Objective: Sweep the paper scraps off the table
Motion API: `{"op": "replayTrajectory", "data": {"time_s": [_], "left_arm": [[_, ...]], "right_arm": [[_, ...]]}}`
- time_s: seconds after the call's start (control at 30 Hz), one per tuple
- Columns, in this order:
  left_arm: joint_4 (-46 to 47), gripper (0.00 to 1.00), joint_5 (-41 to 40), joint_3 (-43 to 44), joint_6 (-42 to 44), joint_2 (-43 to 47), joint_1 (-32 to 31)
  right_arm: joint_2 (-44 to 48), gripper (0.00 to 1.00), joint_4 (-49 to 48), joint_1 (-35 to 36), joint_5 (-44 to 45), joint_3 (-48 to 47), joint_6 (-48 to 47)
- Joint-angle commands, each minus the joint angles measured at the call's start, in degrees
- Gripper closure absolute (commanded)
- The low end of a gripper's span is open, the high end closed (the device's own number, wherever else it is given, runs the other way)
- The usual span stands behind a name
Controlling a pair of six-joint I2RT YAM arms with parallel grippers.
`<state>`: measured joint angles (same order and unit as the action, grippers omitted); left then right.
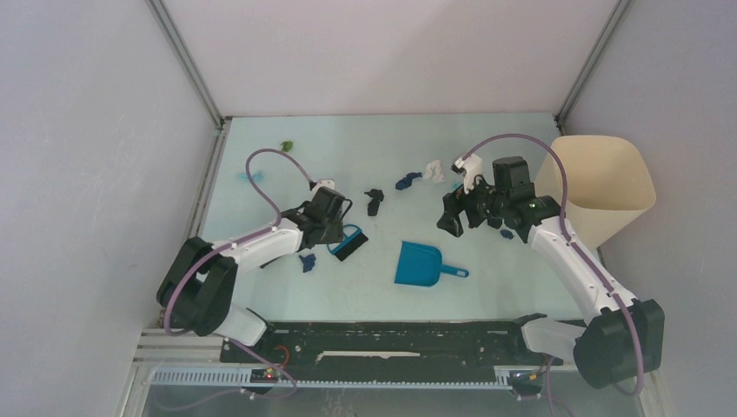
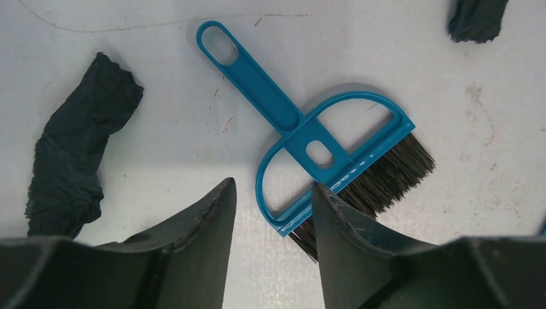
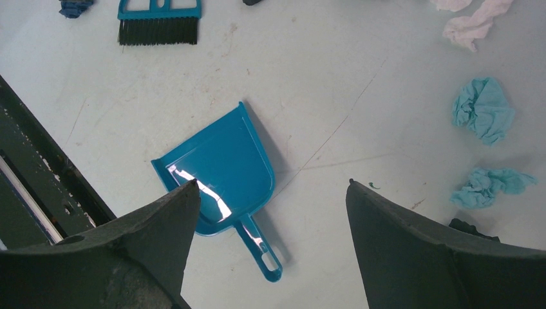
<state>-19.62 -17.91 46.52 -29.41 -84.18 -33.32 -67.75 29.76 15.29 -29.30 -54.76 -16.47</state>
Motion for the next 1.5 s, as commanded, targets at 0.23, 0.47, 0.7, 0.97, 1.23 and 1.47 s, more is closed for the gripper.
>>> {"op": "replayTrajectory", "data": {"time_s": [0.23,0.47,0.7,0.97,1.23,1.47], "left_arm": [[-0.3,0.53,-0.7,4.1,2.3,-5.4,-0.4],[-0.8,0.59,-0.9,5.7,1.5,-8.9,-0.3],[-1.2,0.72,-1.0,4.9,1.3,-9.0,-0.3],[-1.0,0.96,0.8,3.7,3.4,-7.0,-0.4],[-3.1,1.0,1.2,6.5,10.2,-0.5,-5.3],[-10.0,0.97,-2.1,9.2,13.1,2.8,-7.2]], "right_arm": [[0.6,0.11,-0.5,-2.5,-3.0,0.0,-1.1],[0.9,0.11,-0.2,-3.0,-4.3,0.0,-0.9],[1.4,0.12,-0.1,-4.7,-5.5,0.0,-0.8],[1.5,0.12,0.0,-4.9,-6.0,0.0,-0.8],[1.7,0.12,0.2,-6.5,-7.7,0.0,-0.1],[0.4,0.12,0.2,-6.6,-9.0,0.0,0.0]]}}
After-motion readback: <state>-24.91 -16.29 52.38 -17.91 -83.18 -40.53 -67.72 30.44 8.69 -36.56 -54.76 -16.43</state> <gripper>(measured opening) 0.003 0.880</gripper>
